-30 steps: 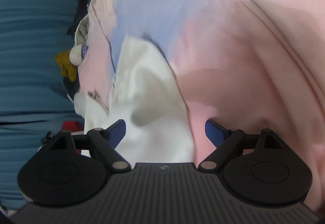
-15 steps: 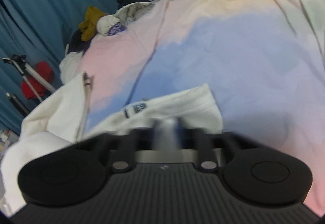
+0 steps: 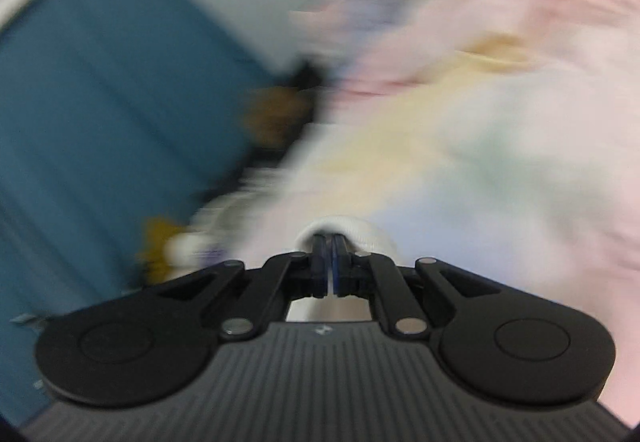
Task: Fold clothes
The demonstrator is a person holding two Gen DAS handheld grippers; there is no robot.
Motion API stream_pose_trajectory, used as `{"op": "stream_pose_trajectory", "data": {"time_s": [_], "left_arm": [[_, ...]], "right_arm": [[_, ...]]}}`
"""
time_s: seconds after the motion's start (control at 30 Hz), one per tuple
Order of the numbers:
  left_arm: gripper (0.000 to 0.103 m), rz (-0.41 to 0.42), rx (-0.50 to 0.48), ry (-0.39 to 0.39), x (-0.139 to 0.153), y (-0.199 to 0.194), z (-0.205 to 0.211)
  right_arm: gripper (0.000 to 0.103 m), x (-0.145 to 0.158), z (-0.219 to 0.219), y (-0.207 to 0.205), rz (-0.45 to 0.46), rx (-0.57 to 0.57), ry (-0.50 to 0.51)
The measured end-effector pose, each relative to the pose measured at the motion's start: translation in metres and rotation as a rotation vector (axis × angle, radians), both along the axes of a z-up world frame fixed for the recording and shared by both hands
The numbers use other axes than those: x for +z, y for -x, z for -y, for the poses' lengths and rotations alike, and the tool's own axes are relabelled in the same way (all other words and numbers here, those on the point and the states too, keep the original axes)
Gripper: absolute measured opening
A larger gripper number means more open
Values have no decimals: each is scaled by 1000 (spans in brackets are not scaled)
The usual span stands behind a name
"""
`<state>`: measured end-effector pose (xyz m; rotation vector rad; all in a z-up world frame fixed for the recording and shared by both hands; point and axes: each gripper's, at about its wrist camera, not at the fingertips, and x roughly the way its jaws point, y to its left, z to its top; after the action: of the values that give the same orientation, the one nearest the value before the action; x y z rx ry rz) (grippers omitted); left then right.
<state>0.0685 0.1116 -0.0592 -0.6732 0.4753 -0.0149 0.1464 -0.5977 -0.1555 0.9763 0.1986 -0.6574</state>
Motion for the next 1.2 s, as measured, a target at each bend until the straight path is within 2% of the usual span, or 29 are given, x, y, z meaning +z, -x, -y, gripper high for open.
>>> {"op": "stream_pose_trajectory", "data": {"time_s": [0.1,0.17,0.27,0.47,0.53,0.6,0.67,0.73,0.8,0.9,1.1,1.2], "left_arm": [[94,-9,4,13,0,-1,-2],[94,-12,8,20,0,-2,-4],[94,-14,8,22,0,-1,-6],[94,-16,5,17,3,2,-9],[94,-20,5,12,3,3,-9],[94,-28,7,3,5,4,-9],[94,-34,10,-13,7,6,-8],[94,-32,10,-31,10,11,-8],[94,-35,5,-55,16,14,-7],[94,-14,5,-70,28,23,-12],[95,24,48,-45,51,38,-34],[98,12,78,-25,54,38,-46]], "right_arm": [[5,-37,19,3,-138,-50,-127],[5,-49,21,-3,-200,-40,-158],[7,-39,13,-10,-241,-33,-112],[11,-5,-12,-9,-247,45,-42],[26,12,-25,-6,-243,72,24],[73,30,-41,-1,-228,78,100],[87,46,-56,7,-208,74,167],[86,60,-69,9,-188,115,228],[86,70,-84,8,-156,190,275],[88,87,-119,3,-77,369,357],[86,101,-218,-12,136,964,446],[86,98,-274,-8,225,1171,495]]}}
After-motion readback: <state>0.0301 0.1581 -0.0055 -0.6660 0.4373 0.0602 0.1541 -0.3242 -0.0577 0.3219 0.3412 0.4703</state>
